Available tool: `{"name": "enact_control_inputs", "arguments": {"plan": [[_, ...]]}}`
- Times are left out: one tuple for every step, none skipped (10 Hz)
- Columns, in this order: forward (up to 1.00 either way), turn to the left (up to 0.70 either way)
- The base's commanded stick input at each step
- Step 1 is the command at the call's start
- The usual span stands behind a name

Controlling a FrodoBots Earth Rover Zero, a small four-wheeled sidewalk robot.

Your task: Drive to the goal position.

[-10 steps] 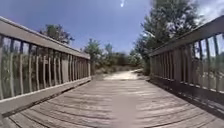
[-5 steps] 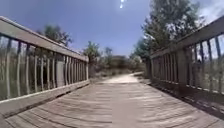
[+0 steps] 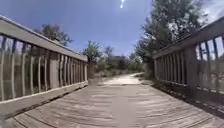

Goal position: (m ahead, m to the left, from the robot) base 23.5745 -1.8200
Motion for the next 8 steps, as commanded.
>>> {"name": "enact_control_inputs", "arguments": {"plan": [[0.5, 0.0], [0.5, 0.0], [0.5, 0.0], [0.5, 0.0], [0.5, 0.0], [0.5, 0.0], [0.5, 0.0], [0.5, 0.0]]}}
